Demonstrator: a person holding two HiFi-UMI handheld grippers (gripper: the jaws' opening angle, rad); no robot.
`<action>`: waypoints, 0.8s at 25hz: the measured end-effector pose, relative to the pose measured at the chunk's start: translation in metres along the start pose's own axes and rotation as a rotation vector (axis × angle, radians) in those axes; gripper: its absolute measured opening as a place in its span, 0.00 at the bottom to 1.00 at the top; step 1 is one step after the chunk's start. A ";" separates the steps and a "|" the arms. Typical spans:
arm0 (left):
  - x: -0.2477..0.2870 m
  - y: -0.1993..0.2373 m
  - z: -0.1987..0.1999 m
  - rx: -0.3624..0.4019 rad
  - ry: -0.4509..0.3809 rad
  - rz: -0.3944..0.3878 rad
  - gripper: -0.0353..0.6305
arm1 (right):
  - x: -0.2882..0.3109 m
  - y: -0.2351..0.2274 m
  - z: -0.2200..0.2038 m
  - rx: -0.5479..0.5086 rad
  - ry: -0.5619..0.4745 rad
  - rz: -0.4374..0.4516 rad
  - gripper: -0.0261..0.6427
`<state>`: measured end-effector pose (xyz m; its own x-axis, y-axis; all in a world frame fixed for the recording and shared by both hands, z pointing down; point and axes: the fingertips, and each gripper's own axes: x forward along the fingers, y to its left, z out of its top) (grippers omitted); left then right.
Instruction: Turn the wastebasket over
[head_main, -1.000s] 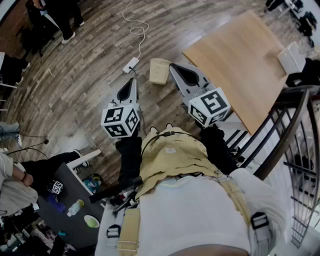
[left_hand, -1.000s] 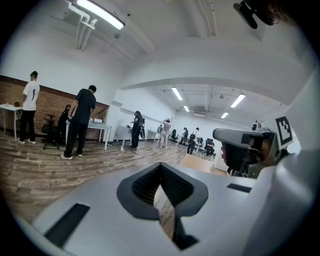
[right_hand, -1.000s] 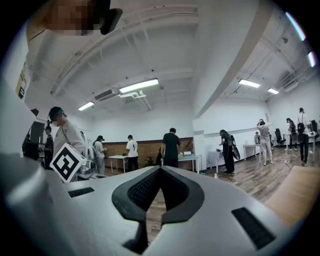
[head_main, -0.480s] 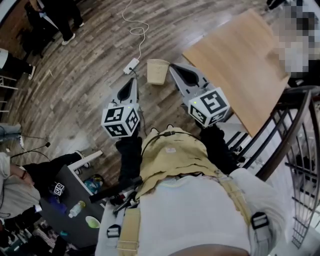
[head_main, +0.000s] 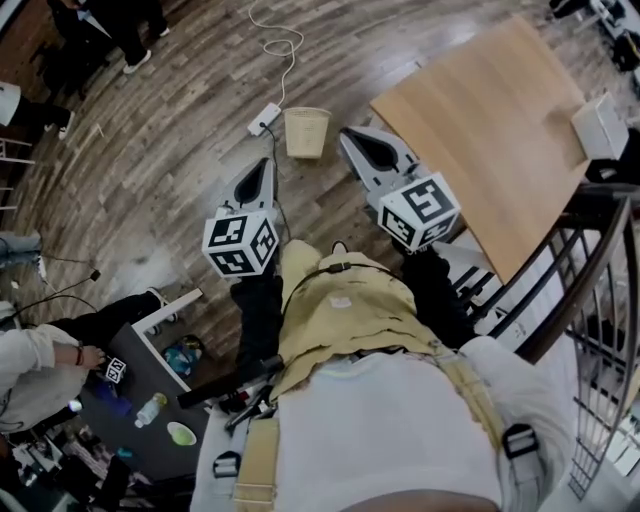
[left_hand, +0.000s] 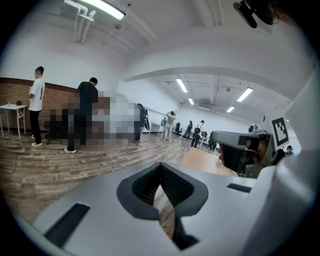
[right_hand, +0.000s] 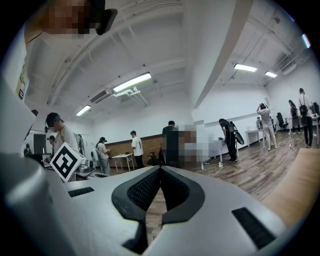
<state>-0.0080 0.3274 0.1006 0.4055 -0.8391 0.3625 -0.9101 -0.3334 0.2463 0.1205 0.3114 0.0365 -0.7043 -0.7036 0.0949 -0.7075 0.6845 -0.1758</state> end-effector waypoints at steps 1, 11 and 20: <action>0.005 0.004 -0.005 -0.008 0.014 0.007 0.06 | 0.005 -0.007 -0.008 0.016 0.014 0.001 0.07; 0.093 0.123 -0.030 -0.131 0.134 0.047 0.06 | 0.138 -0.057 -0.076 0.098 0.192 0.004 0.07; 0.232 0.232 -0.007 -0.170 0.257 -0.019 0.06 | 0.299 -0.114 -0.115 0.092 0.395 0.031 0.07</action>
<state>-0.1249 0.0585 0.2480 0.4508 -0.6897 0.5667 -0.8833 -0.2531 0.3947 -0.0159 0.0446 0.1974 -0.7065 -0.5429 0.4540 -0.6897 0.6719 -0.2698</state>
